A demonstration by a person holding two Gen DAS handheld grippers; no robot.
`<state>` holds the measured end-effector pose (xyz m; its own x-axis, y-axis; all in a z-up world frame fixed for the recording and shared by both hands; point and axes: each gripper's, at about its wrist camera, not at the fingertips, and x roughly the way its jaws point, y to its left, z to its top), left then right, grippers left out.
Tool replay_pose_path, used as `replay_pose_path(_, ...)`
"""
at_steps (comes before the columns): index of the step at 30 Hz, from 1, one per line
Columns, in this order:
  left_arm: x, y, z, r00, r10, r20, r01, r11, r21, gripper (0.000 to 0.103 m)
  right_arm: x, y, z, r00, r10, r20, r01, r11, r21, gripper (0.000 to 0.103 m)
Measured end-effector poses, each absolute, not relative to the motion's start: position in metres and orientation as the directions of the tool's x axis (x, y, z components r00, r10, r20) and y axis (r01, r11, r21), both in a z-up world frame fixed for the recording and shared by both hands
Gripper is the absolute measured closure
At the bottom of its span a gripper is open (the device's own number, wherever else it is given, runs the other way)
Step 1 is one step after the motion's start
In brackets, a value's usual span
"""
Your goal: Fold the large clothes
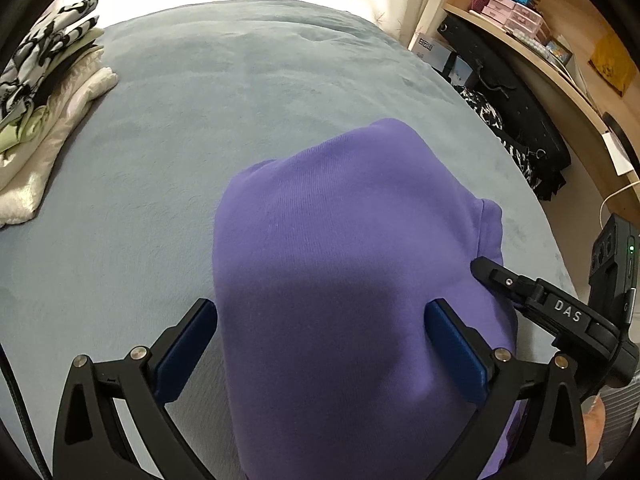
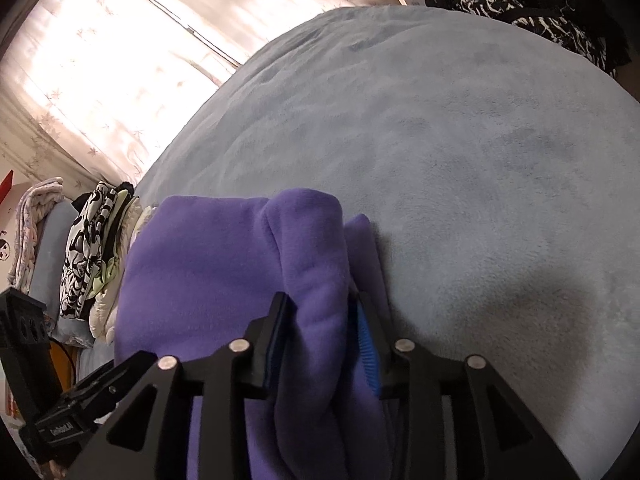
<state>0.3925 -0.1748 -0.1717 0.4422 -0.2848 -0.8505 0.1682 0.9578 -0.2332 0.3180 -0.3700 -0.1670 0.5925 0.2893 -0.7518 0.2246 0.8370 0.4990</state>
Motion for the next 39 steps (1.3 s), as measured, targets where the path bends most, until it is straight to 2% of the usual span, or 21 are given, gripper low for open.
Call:
replay_pose_path(2,0.389,-0.172,-0.167,0.447,-0.286,-0.848,0.158,0.958,-0.24,0.001,0.315,-0.372,-0.165,0.576,0.298,-0.762,0.238,0.83,0.505,0.045)
replay_pose_path(7,0.377,-0.17,-0.151,0.47,-0.299,-0.83,0.154,0.954,-0.257,0.001,0.301,-0.371,-0.154,0.551,0.337,-0.764,0.23,0.818,0.527,0.042)
replay_pose_path(9,0.369,-0.172,-0.142,0.49,-0.289,-0.823,0.174,0.957,-0.233,0.001,0.294,-0.369,-0.146,0.55,0.331,-0.767,0.22,0.828,0.515,0.023)
replay_pose_path(11,0.36,-0.176,-0.136,0.5,-0.267,-0.824,0.193,0.962,-0.194,0.001,0.286,-0.367,-0.136,0.557,0.331,-0.762,0.205,0.834,0.512,0.016)
replay_pose_path(13,0.353,-0.177,-0.132,0.501,-0.258,-0.826,0.207,0.963,-0.175,0.001,0.28,-0.366,-0.128,0.559,0.346,-0.753,0.189,0.832,0.522,0.014)
replay_pose_path(16,0.341,-0.172,-0.125,0.499,-0.27,-0.824,0.214,0.959,-0.184,0.001,0.272,-0.362,-0.116,0.554,0.36,-0.751,0.162,0.838,0.521,0.003)
replay_pose_path(27,0.309,-0.143,-0.126,0.462,-0.307,-0.832,0.187,0.951,-0.246,0.001,0.243,-0.354,-0.104,0.523,0.432,-0.734,0.001,0.862,0.508,0.0)
replay_pose_path(33,0.302,-0.138,-0.145,0.424,-0.308,-0.852,0.191,0.95,-0.248,0.001,0.237,-0.364,-0.124,0.486,0.475,-0.734,0.028,0.83,0.557,0.0)
replay_pose_path(39,0.3,-0.136,-0.165,0.366,-0.361,-0.858,0.179,0.932,-0.315,0.001,0.234,-0.374,-0.147,0.444,0.502,-0.742,0.054,0.812,0.582,0.0)
